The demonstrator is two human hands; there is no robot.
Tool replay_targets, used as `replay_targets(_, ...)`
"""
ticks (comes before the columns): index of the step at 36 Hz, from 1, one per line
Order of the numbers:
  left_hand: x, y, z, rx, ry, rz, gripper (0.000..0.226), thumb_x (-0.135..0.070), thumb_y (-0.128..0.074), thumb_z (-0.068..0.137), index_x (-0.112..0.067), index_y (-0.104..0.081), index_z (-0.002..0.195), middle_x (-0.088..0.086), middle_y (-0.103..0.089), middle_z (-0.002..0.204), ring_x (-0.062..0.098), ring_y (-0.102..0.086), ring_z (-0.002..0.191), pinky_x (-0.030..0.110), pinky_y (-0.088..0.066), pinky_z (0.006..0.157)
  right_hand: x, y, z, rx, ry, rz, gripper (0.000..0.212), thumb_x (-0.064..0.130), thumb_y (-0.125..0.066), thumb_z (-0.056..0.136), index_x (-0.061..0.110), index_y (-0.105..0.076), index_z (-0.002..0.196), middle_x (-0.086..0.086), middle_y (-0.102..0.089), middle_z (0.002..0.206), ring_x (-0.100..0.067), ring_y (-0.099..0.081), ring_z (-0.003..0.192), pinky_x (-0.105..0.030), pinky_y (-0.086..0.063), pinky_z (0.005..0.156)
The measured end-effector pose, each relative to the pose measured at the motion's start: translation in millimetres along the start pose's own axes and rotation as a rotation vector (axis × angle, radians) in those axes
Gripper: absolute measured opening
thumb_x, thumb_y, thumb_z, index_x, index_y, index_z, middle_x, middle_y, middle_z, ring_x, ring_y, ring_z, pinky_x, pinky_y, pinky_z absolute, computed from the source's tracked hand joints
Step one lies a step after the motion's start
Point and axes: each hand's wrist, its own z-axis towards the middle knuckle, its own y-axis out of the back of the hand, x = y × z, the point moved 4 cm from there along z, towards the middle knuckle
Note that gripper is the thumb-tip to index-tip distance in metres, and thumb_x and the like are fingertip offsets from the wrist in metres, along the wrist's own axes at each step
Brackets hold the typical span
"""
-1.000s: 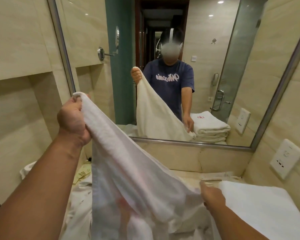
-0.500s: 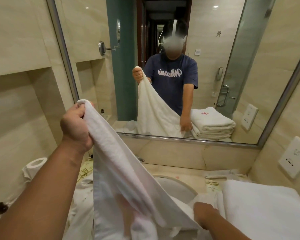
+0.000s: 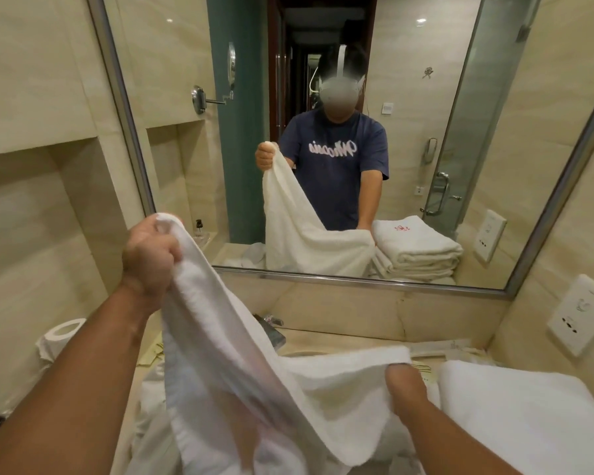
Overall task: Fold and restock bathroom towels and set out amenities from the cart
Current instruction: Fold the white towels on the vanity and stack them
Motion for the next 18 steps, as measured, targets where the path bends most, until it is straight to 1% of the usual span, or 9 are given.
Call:
replay_targets(1,1.4,0.0,-2.1,0.024,-0.002,0.082,0.027,-0.006,-0.045,0.051,0.002,-0.050,0.076,0.010,-0.042,0.073,0.024,-0.039,0.068,0.032,-0.033,0.058,6.0,1.2,1.0,0.032,-0.062,0.182,0.029,0.016,-0.047,0.100,0.000,-0.063,0.119,-0.017,-0.064,0.105,-0.033,-0.061,0.088,-0.040,-0.054,0.080)
replay_targets(3,6.0,6.2,-6.7,0.059,0.017,0.264,0.027,-0.010,-0.049,0.053,-0.010,-0.057,0.079,0.006,-0.051,0.073,0.024,-0.048,0.066,0.032,-0.042,0.062,18.6,5.8,-0.4,0.092,-0.164,0.562,0.019,0.012,-0.048,0.099,0.007,-0.058,0.116,-0.019,-0.063,0.107,-0.034,-0.063,0.087,-0.047,-0.059,0.083)
replay_targets(6,16.5,17.1,-5.8,0.122,0.053,0.467,0.035,-0.014,-0.061,0.056,-0.019,-0.061,0.091,0.011,-0.060,0.085,0.028,-0.054,0.074,0.038,-0.047,0.067,42.0,22.6,-3.8,0.136,-0.146,0.947,0.026,0.003,-0.040,0.100,0.011,-0.051,0.123,-0.024,-0.058,0.114,-0.039,-0.060,0.086,-0.053,-0.057,0.071)
replay_targets(8,25.2,21.9,-2.3,0.138,0.070,0.564,0.031,-0.002,-0.070,0.068,-0.015,-0.060,0.095,0.015,-0.060,0.088,0.030,-0.054,0.074,0.036,-0.045,0.064,51.0,35.1,-0.5,0.080,-0.107,1.038,0.030,-0.001,-0.037,0.099,0.008,-0.052,0.123,-0.026,-0.060,0.114,-0.040,-0.062,0.086,-0.053,-0.057,0.067)
replay_targets(10,34.9,28.5,2.4,0.094,0.045,0.654,0.024,0.008,-0.068,0.075,-0.012,-0.059,0.085,0.016,-0.060,0.082,0.034,-0.055,0.072,0.035,-0.042,0.061,54.3,47.2,2.2,0.000,-0.082,1.085,0.040,-0.004,-0.038,0.096,0.008,-0.053,0.132,-0.024,-0.062,0.116,-0.040,-0.065,0.085,-0.053,-0.060,0.068)
replay_targets(13,53.2,42.3,9.5,-0.013,0.014,0.729,0.019,0.006,-0.069,0.078,-0.011,-0.060,0.078,0.014,-0.062,0.079,0.039,-0.057,0.076,0.038,-0.041,0.064,58.9,61.4,6.8,-0.096,-0.016,1.148,0.064,-0.009,-0.036,0.093,0.027,-0.050,0.144,-0.021,-0.061,0.120,-0.038,-0.065,0.083,-0.056,-0.061,0.079)
replay_targets(15,67.1,51.5,13.2,-0.083,0.023,0.757,0.014,0.001,-0.071,0.082,-0.011,-0.062,0.082,0.014,-0.063,0.085,0.035,-0.055,0.080,0.038,-0.041,0.071,63.5,68.5,3.9,-0.111,0.010,1.180,0.060,-0.008,-0.038,0.092,0.033,-0.062,0.129,-0.018,-0.061,0.118,-0.034,-0.063,0.083,-0.054,-0.060,0.082)
replay_targets(17,78.1,58.9,14.4,-0.165,0.064,0.762,0.010,-0.006,-0.070,0.086,-0.012,-0.062,0.084,0.013,-0.062,0.088,0.034,-0.052,0.081,0.038,-0.041,0.075,64.1,74.7,5.1,-0.134,-0.004,1.174,0.049,-0.007,-0.043,0.089,0.028,-0.071,0.109,-0.017,-0.065,0.113,-0.033,-0.064,0.084,-0.049,-0.059,0.075)
replay_targets(18,82.2,61.5,14.6,-0.202,0.083,0.755,0.008,-0.008,-0.069,0.088,-0.012,-0.062,0.085,0.013,-0.061,0.089,0.035,-0.052,0.082,0.038,-0.041,0.076,63.6,77.4,6.1,-0.149,-0.006,1.157,0.046,-0.008,-0.047,0.087,0.023,-0.072,0.109,-0.017,-0.067,0.112,-0.033,-0.065,0.084,-0.048,-0.059,0.074)
